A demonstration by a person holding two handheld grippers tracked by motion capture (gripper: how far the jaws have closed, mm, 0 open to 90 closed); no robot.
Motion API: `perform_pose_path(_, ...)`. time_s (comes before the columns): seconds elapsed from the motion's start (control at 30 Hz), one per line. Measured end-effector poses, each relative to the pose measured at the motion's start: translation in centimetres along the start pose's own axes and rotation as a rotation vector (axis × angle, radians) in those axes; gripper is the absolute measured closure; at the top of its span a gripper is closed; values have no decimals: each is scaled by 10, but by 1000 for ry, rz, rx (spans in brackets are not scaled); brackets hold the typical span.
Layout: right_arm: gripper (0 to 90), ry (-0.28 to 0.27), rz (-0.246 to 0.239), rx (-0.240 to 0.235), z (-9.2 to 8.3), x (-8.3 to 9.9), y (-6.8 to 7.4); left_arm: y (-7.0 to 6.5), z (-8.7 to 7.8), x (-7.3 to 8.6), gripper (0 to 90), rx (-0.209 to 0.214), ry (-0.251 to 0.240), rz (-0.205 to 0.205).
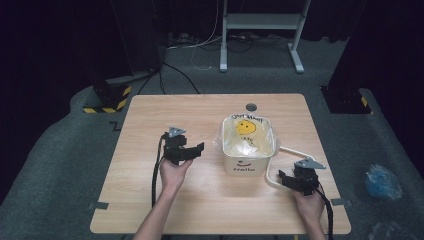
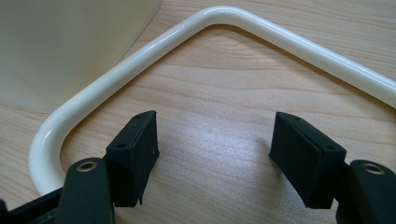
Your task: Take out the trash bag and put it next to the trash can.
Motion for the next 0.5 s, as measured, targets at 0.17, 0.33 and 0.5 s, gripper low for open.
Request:
perform_pose_path(0.17, 317, 0, 0, 0, 0, 0, 0, -10, 1, -8, 255, 15, -11, 13)
perform_pose_path(0.33, 317, 0, 0, 0, 0, 0, 0, -18, 3, -12, 252, 26, -3, 35)
perform_pose_path(0.5, 317, 0, 1, 0, 0, 0, 0, -26, -1, -20, 248, 49, -24, 44)
Point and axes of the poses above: each handheld gripper's, and its own axes: z roughly forward along the jaws, x roughly out of its underside, y roughly to its left, the point moved 4 cm from there along z, roughly forward along the jaws, and after that the axes turned 7 degrees about -z, right-handed, at the moved point
